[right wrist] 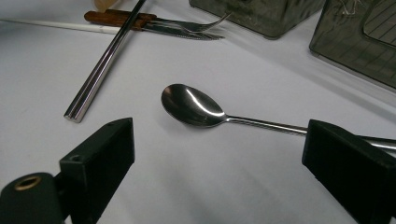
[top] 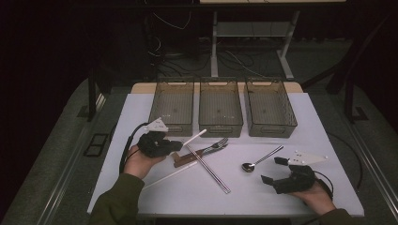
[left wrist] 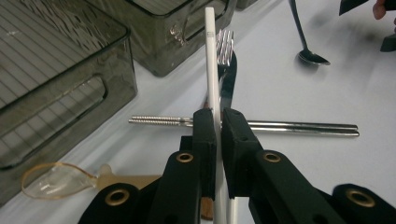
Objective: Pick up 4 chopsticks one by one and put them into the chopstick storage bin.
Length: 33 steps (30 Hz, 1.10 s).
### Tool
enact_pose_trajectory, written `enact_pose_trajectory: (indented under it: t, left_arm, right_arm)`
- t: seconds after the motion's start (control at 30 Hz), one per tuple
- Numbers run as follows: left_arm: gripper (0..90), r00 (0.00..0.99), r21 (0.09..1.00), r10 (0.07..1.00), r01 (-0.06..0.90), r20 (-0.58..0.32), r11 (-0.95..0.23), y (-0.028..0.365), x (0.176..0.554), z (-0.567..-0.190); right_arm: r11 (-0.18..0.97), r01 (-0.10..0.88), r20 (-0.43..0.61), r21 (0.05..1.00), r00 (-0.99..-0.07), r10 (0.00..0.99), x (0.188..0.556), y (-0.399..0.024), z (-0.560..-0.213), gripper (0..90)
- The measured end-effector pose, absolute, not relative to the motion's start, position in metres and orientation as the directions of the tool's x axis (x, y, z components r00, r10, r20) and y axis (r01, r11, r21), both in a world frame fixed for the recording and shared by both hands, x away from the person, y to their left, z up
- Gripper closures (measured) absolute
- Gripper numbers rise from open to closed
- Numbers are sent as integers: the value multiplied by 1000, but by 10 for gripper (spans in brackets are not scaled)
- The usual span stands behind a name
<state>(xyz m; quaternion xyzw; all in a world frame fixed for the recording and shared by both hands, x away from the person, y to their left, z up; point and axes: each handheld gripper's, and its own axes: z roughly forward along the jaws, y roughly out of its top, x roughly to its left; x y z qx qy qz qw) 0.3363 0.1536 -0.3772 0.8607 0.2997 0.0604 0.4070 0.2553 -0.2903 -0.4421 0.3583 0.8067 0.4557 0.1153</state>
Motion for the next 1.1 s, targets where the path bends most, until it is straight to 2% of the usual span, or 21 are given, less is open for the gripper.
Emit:
enact_pose_trajectory:
  t: [0.6, 1.1]
  left_arm:
    - [843, 807, 735, 577, 468, -129, -490, 140, 375, -354]
    - [842, 772, 726, 626, 493, -111, -479, 140, 416, -341]
  right_arm:
    - [324, 469, 136, 821, -714, 687, 255, -291, -441, 94]
    - [320, 468, 136, 824, -711, 690, 254, -292, -440, 94]
